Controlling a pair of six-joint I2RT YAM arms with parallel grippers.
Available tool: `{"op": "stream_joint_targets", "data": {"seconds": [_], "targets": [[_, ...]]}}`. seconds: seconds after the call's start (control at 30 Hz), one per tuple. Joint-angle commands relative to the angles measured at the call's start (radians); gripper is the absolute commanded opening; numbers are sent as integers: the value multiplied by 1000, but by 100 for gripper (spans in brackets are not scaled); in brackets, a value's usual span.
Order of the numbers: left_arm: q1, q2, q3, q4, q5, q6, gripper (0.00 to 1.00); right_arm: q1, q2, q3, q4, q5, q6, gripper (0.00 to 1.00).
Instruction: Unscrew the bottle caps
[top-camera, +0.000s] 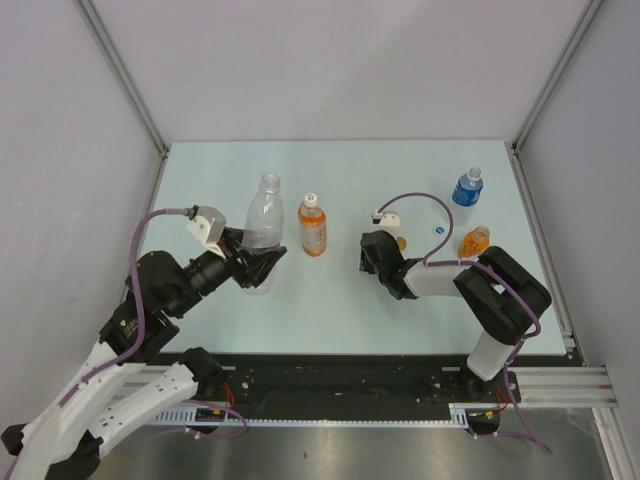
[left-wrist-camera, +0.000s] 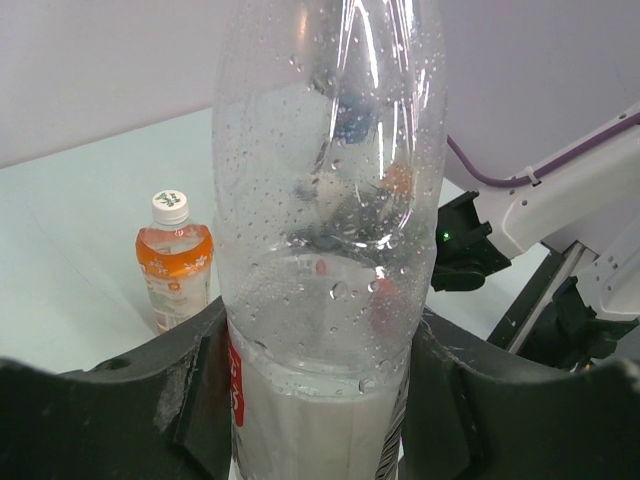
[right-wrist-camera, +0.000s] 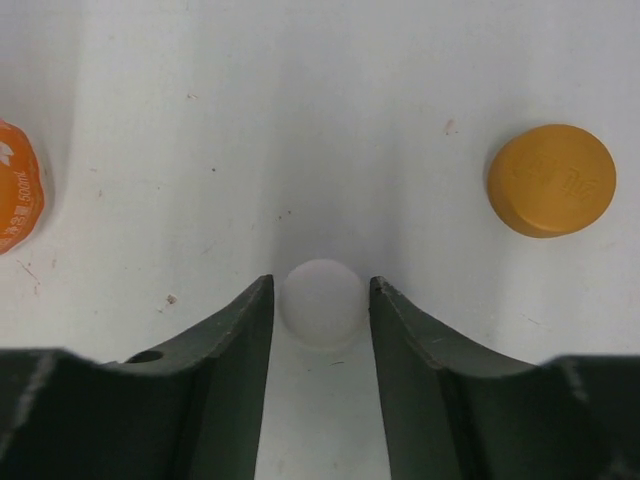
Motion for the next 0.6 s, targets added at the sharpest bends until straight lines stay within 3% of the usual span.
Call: {"op": "stream_joint_targets", "data": {"seconds": [0.0, 0.17, 0.3, 0.57], "targets": [[-2, 9, -6, 38, -2, -6, 4, 10, 20, 1, -86, 8, 36, 51], [-2, 12, -7, 40, 2, -6, 4, 14, -3, 1, -109, 11, 44, 62], [-2, 15, -9, 42, -2, -1, 5, 14, -68, 4, -137, 28, 52, 66], [-2, 42, -15, 61, -6, 13, 5, 16, -457, 206, -459, 122, 12, 68]]}}
